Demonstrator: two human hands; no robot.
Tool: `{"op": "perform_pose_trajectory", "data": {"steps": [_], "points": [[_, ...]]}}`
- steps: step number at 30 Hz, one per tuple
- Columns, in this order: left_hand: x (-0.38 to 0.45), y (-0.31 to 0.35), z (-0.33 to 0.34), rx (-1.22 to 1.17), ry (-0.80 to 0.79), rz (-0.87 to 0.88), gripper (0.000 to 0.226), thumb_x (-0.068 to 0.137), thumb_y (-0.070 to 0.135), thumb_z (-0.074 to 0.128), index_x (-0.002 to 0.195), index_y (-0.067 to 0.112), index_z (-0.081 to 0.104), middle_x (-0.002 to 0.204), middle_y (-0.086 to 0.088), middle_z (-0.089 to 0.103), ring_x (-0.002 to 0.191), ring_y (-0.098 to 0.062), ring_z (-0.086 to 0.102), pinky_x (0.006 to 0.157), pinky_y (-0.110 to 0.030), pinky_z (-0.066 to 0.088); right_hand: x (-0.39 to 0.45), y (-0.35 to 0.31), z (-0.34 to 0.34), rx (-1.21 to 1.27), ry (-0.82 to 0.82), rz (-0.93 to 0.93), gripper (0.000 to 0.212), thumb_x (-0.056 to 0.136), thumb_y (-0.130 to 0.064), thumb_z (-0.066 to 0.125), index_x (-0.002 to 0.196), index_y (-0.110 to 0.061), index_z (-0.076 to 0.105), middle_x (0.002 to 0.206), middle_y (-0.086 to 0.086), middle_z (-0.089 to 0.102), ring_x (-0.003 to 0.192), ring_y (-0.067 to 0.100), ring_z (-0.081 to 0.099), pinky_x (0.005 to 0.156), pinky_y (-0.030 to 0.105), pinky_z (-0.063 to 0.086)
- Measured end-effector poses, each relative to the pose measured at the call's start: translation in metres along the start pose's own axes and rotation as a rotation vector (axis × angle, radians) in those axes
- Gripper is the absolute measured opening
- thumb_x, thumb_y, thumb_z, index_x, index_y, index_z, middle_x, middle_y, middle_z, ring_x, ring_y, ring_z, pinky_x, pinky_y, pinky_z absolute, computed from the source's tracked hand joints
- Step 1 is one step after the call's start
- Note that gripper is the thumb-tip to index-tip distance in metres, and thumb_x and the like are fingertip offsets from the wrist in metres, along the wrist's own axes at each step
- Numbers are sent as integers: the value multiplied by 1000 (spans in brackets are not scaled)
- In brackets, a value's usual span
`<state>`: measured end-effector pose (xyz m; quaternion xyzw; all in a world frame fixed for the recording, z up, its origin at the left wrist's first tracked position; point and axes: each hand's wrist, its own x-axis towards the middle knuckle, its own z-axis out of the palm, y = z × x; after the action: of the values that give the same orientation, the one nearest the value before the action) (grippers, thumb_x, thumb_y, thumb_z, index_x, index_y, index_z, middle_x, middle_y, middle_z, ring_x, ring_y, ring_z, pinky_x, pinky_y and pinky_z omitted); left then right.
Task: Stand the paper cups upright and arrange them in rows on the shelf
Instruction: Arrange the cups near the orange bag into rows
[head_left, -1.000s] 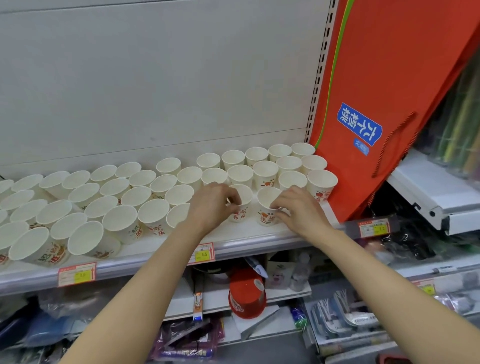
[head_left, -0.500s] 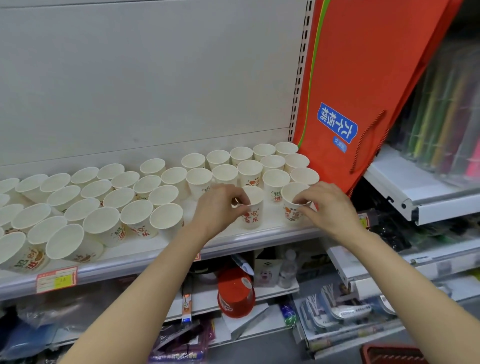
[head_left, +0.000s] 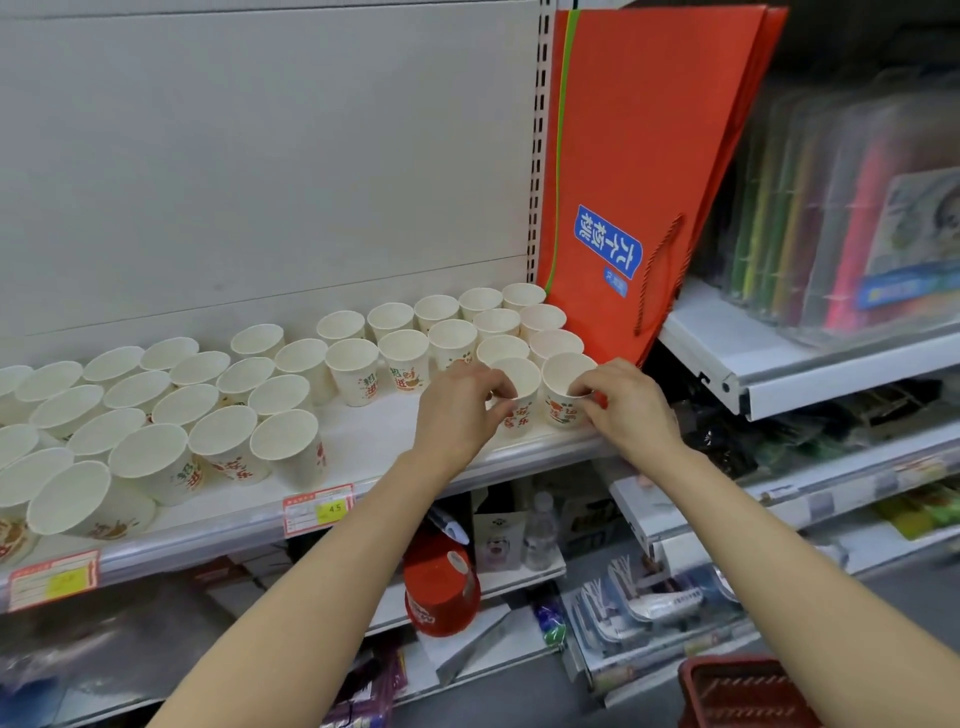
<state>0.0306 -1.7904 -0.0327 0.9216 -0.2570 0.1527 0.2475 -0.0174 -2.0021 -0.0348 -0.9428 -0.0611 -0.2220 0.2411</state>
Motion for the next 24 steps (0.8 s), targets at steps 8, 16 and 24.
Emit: {"op": "perform_pose_trajectory", "data": {"steps": [8, 16, 24], "points": [[1, 3, 7, 38, -35, -19, 11, 85, 37, 71, 90, 27, 72, 91, 11, 68, 87, -9, 55, 65, -21, 35, 7, 10, 2, 13, -111, 39, 12, 76, -11, 73, 82, -20, 72, 84, -4, 64, 84, 11, 52, 78, 36, 48], [-3, 3, 2, 16, -67, -19, 19, 83, 39, 72, 100, 31, 71, 98, 13, 68, 84, -6, 57, 65, -22, 40, 5, 12, -3, -12, -108, -27, 16, 75, -14, 76, 90, -18, 72, 91, -5, 64, 92, 13, 54, 78, 34, 49], [-27, -33, -41, 189, 39, -80, 29, 83, 39, 72, 110, 29, 69, 108, 8, 67, 97, -18, 60, 78, -34, 47, 24, -20, 13, -147, 58, -300, 19, 64, -11, 84, 77, -16, 70, 74, -2, 66, 77, 28, 58, 70, 33, 40]]}}
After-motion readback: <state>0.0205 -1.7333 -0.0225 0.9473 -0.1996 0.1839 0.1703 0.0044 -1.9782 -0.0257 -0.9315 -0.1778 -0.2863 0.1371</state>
